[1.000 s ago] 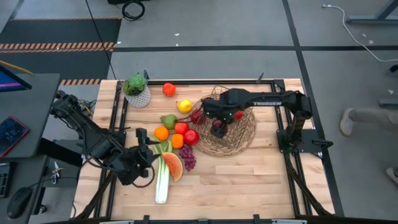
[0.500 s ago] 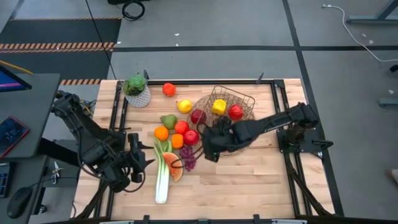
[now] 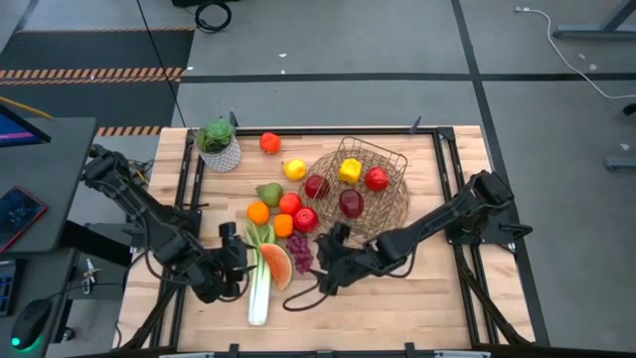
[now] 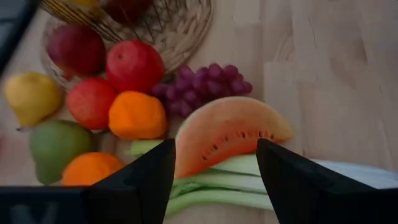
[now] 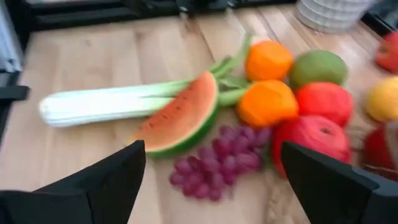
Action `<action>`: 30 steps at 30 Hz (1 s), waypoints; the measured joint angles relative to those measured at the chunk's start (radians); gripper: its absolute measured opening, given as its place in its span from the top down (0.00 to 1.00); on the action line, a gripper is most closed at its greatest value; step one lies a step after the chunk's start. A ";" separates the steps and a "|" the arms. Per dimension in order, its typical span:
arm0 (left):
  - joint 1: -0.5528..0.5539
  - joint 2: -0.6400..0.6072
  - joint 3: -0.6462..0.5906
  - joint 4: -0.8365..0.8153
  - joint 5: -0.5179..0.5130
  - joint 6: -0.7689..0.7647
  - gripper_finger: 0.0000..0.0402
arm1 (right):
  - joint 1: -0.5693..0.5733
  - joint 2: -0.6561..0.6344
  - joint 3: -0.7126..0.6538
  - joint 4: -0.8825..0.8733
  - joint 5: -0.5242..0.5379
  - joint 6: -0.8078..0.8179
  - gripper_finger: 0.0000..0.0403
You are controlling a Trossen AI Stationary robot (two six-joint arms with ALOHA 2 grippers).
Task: Build produce basket
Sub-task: Put the red watermelon into the gold wire basket
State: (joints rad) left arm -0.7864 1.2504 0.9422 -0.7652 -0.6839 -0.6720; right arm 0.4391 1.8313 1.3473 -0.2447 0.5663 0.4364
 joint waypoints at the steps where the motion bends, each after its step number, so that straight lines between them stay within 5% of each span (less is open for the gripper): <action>1: 0.006 0.004 -0.009 0.015 0.008 0.000 0.42 | 0.005 0.000 -0.025 0.050 0.000 -0.014 0.07; 12: 0.136 0.101 -0.023 0.031 0.017 0.014 0.42 | 0.081 0.000 -0.165 0.415 0.177 -0.178 0.08; 22: 0.194 0.198 -0.022 0.165 0.182 0.323 0.42 | 0.104 0.000 -0.166 0.404 0.177 -0.186 0.08; 30: 0.146 0.355 0.008 0.137 0.079 0.527 0.41 | 0.124 0.000 -0.166 0.401 0.177 -0.186 0.08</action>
State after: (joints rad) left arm -0.6407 1.6053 0.9503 -0.6280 -0.6047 -0.1452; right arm 0.5627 1.8313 1.1816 0.1559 0.7429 0.2504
